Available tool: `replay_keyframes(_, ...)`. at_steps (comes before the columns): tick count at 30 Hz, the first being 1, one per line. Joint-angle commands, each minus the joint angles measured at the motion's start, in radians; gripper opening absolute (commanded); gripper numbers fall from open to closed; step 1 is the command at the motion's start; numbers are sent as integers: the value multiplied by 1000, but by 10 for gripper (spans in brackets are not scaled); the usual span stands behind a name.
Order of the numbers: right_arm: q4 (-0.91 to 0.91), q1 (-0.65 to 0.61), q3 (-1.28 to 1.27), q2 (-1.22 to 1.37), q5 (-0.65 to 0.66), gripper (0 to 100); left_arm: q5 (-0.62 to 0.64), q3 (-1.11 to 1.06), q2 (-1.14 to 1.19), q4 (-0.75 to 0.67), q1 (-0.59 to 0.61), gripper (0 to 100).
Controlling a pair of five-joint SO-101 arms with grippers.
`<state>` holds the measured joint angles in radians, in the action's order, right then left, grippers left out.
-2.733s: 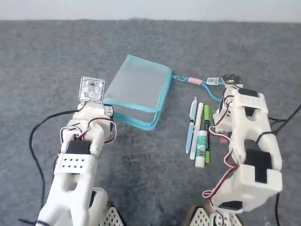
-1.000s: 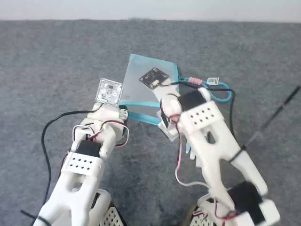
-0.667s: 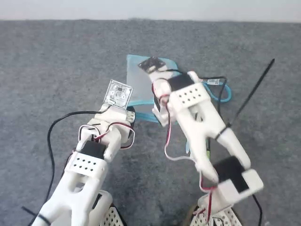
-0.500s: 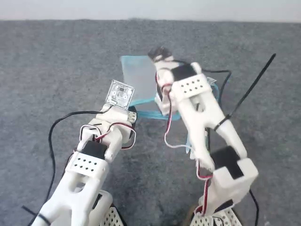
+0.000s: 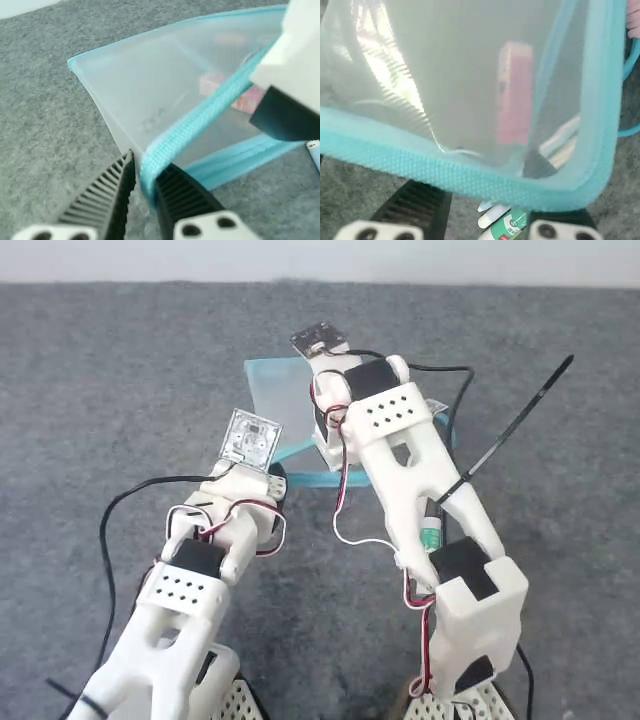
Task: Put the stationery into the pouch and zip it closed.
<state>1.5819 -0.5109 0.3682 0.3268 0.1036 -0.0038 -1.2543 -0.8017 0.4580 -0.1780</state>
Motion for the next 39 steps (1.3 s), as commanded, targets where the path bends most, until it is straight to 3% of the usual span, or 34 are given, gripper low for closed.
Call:
replay_keyframes(1,-4,-47,66,-21,31,180,2,18,-6,3,-8,11)
replay_keyframes(10,99,41,75,-203,55,177,-28,8,-5,-5,15,11)
replay_keyframes(15,120,134,-77,-372,106,177,-28,8,-5,-5,54,11)
replay_keyframes(26,-305,300,-870,-576,101,177,12,15,-6,-5,132,11)
replay_keyframes(39,-435,433,-1074,-542,107,177,11,15,-6,-5,132,11)
